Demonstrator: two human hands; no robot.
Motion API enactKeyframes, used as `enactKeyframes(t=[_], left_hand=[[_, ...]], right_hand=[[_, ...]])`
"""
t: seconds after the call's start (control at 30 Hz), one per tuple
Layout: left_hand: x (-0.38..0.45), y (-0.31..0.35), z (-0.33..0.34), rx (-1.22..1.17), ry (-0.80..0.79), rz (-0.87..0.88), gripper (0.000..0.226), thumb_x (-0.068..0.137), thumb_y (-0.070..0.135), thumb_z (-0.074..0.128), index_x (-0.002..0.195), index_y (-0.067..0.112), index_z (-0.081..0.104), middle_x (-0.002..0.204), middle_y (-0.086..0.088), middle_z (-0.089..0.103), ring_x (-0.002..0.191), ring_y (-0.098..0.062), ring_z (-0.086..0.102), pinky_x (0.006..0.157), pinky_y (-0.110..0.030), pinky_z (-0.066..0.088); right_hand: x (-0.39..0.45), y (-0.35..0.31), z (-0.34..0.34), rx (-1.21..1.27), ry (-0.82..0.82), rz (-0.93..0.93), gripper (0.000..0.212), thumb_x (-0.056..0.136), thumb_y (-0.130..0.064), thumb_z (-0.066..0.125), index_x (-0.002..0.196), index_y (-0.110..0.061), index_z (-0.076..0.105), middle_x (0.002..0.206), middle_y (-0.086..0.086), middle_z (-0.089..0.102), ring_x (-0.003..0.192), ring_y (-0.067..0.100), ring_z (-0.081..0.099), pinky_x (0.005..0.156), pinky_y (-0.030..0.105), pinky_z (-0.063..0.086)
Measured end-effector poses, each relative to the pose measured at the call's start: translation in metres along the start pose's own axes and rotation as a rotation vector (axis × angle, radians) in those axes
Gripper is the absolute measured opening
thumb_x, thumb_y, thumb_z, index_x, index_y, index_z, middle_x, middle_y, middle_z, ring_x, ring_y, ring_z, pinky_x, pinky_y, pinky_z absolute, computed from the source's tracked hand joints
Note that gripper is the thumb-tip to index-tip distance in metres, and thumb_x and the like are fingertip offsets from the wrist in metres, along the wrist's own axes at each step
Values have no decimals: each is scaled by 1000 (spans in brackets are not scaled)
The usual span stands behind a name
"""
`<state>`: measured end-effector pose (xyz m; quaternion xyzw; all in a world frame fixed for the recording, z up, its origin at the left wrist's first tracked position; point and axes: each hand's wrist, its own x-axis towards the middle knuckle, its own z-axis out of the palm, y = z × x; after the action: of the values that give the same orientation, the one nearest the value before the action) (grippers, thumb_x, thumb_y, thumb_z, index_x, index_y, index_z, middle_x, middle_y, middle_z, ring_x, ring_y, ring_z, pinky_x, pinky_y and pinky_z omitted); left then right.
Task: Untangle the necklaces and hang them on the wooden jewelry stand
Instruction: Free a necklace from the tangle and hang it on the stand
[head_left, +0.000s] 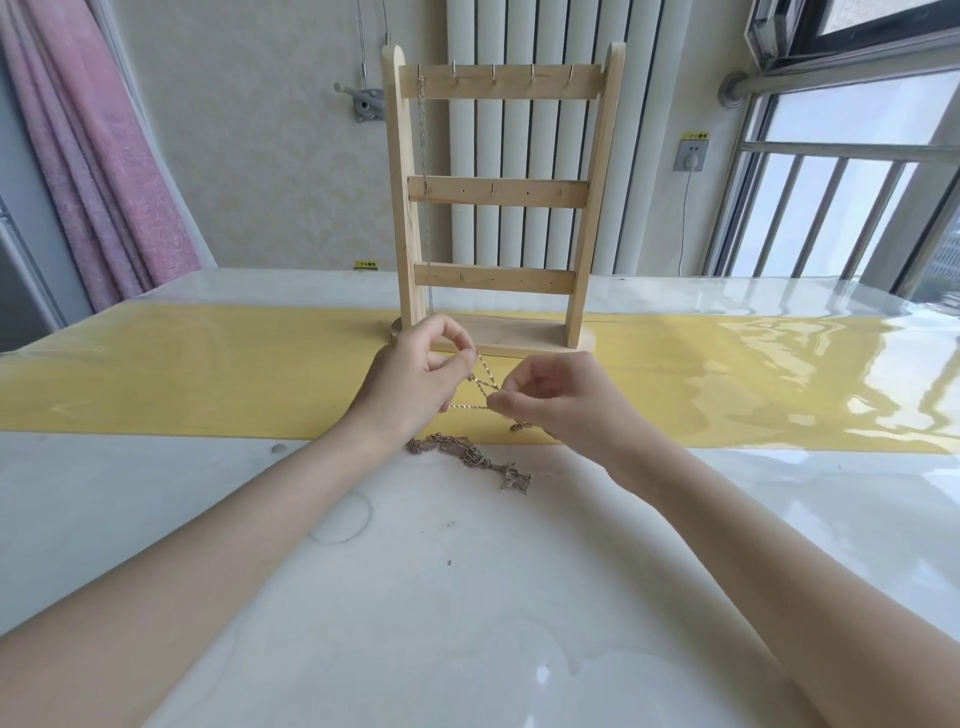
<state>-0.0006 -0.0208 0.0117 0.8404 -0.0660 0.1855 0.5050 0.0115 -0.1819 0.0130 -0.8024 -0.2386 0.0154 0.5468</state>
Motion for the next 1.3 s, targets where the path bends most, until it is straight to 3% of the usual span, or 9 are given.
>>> enactKeyframes(t=[0.07, 0.2, 0.3, 0.47, 0.57, 0.77, 1.1, 1.3], left_hand=[[3, -1, -3, -37, 33, -33, 15, 93, 10, 52, 80, 17, 50, 33, 8, 37, 31, -5, 27, 35, -14, 24], [4, -1, -5, -113, 46, -85, 16, 94, 11, 53, 79, 18, 51, 35, 9, 35, 34, -7, 27, 37, -16, 22], [0, 4, -1, -136, -14, -66, 13, 95, 12, 52, 82, 17, 51, 35, 10, 33, 33, -6, 25, 37, -15, 21], [-4, 11, 1, -223, -76, -119, 11, 96, 13, 49, 86, 15, 50, 37, 10, 32, 34, -7, 23, 38, -17, 22], [-5, 13, 3, -276, -96, -135, 9, 97, 12, 48, 88, 14, 50, 38, 9, 34, 35, -7, 24, 37, -17, 23], [-6, 15, 4, -293, -139, -114, 8, 98, 7, 43, 95, 13, 49, 38, 8, 37, 36, -7, 25, 36, -17, 23], [-7, 16, 2, -241, -199, -113, 8, 97, 9, 45, 100, 12, 52, 46, 9, 47, 43, -7, 37, 37, -17, 27], [-6, 14, 1, -225, -155, -65, 13, 92, 6, 55, 86, 16, 60, 67, 5, 60, 57, 2, 47, 39, -15, 32]], right_hand=[[1, 0, 3, -26, 55, -31, 19, 84, -11, 70, 69, -12, 58, 59, -3, 54, 48, 8, 44, 48, 13, 33], [4, 4, -4, 283, 247, 69, 22, 89, -8, 62, 72, -11, 48, 46, -7, 43, 37, 6, 33, 41, 16, 28], [5, 8, -8, 256, 328, 116, 22, 89, -9, 61, 73, -13, 47, 44, -9, 42, 37, 6, 32, 41, 16, 26], [7, 10, -5, 144, 432, -11, 17, 87, -11, 63, 81, -21, 50, 69, -3, 52, 54, 14, 44, 50, 22, 33], [5, 5, -1, 121, 345, -91, 16, 87, -10, 64, 73, -18, 60, 62, -14, 53, 59, 10, 45, 52, 24, 38], [-1, 0, 6, 182, 60, -49, 14, 89, -9, 65, 75, -12, 68, 58, -6, 51, 53, 9, 43, 43, 19, 37], [-1, 1, 5, 219, 45, -21, 18, 90, -6, 62, 71, -7, 60, 49, -6, 46, 45, 9, 38, 43, 20, 34], [0, 2, 3, 248, 102, -20, 20, 91, -6, 59, 71, -7, 59, 65, 4, 51, 49, 8, 41, 42, 19, 36]])
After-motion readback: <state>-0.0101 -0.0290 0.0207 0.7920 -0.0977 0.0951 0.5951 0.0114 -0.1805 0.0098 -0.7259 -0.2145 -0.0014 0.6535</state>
